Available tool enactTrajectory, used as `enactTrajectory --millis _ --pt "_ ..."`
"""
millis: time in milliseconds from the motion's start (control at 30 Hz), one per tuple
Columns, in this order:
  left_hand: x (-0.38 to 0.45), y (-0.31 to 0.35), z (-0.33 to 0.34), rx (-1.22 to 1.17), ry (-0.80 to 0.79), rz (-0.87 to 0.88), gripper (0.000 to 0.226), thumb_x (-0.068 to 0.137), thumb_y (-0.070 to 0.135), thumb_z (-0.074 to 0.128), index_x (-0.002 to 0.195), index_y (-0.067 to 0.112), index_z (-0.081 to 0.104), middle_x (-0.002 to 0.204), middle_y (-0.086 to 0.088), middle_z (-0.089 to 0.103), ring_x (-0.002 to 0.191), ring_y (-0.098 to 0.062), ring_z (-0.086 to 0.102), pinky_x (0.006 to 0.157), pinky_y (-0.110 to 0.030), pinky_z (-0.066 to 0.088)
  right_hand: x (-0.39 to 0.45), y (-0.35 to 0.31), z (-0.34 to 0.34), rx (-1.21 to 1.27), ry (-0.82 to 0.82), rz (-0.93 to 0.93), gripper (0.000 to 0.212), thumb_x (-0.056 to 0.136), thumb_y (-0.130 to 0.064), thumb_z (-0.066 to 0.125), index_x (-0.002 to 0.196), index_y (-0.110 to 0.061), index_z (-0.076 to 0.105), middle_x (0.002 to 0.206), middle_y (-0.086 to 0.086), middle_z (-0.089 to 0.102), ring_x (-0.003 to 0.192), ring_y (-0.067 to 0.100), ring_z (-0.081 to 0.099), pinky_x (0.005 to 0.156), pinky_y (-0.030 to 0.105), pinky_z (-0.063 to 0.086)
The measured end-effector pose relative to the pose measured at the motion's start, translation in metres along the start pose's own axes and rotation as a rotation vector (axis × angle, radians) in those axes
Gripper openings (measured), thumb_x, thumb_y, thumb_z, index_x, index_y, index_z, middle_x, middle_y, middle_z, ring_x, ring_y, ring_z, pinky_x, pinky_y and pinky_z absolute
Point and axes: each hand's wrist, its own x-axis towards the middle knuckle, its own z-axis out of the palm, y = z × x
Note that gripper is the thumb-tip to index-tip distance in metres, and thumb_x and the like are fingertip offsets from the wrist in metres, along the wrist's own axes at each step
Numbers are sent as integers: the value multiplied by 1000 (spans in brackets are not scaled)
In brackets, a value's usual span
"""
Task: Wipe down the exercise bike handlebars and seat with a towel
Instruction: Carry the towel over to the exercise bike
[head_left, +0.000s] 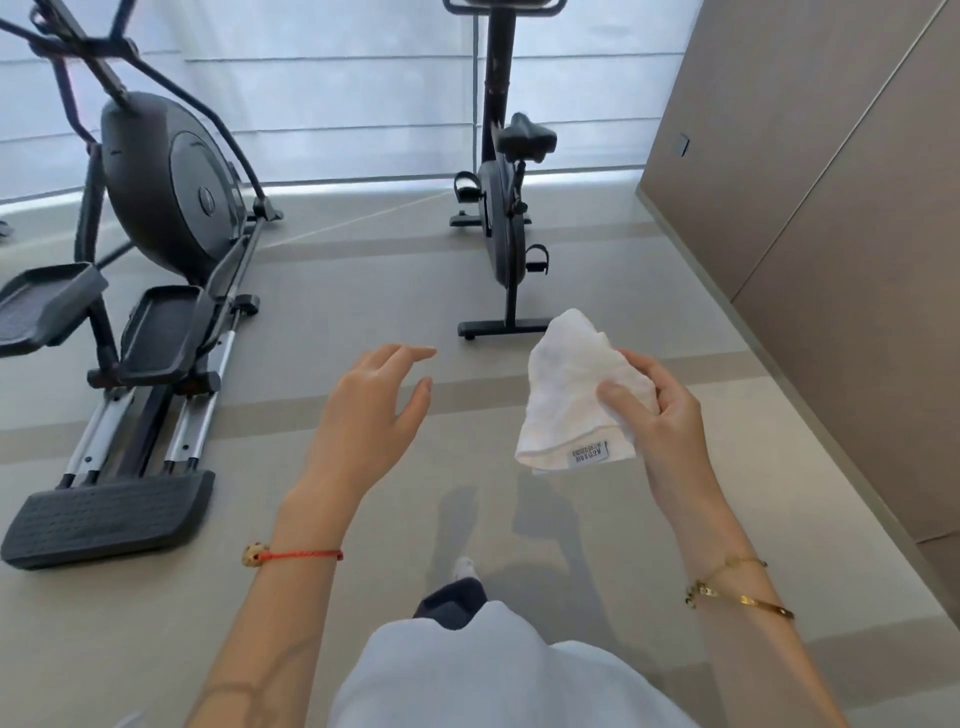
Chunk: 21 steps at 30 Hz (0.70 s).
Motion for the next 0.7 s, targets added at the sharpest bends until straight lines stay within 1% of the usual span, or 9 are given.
enactTrajectory --millis 133,233,367,533,633,700 --pt "76 -33 -2 13 10 13 30 97 23 52 127 20 58 123 7 60 114 -15 54 95 -38 48 86 -9 33 16 5 -27 35 74 -20 69 108 -28 68 111 5 71 99 19 67 82 34 53" --pt "124 -57 -2 23 18 -14 30 97 23 53 126 22 58 123 8 59 114 -15 54 93 -40 49 140 -13 56 24 3 -20 36 74 -21 69 110 -25 67 113 6 70 100 19 67 82 33 54" --pt "181 -88 2 22 16 -39 29 97 22 54 126 22 59 122 8 60 115 -15 54 92 -40 49 201 -13 81 28 -28 17 40 75 -21 68 115 -21 65 116 9 69 102 23 67 84 37 55" --pt "255 -130 15 28 18 -77 29 97 24 53 125 22 59 123 9 60 115 -13 55 92 -37 48 286 -4 111 36 -28 38 40 74 -21 69 113 -21 66 103 -2 71 91 13 68 73 28 56" --pt "307 -155 27 40 22 -88 30 96 24 53 126 21 59 124 8 60 116 -14 55 94 -36 48 345 2 128 33 -39 42 39 76 -18 70 115 -20 66 103 -2 71 90 12 68 69 25 54" --pt "346 -170 34 49 27 -103 31 96 24 53 127 21 59 124 7 60 115 -15 55 95 -35 47 388 4 139 34 -54 41 36 82 -11 70 116 -19 65 103 -1 71 91 14 68 69 24 54"
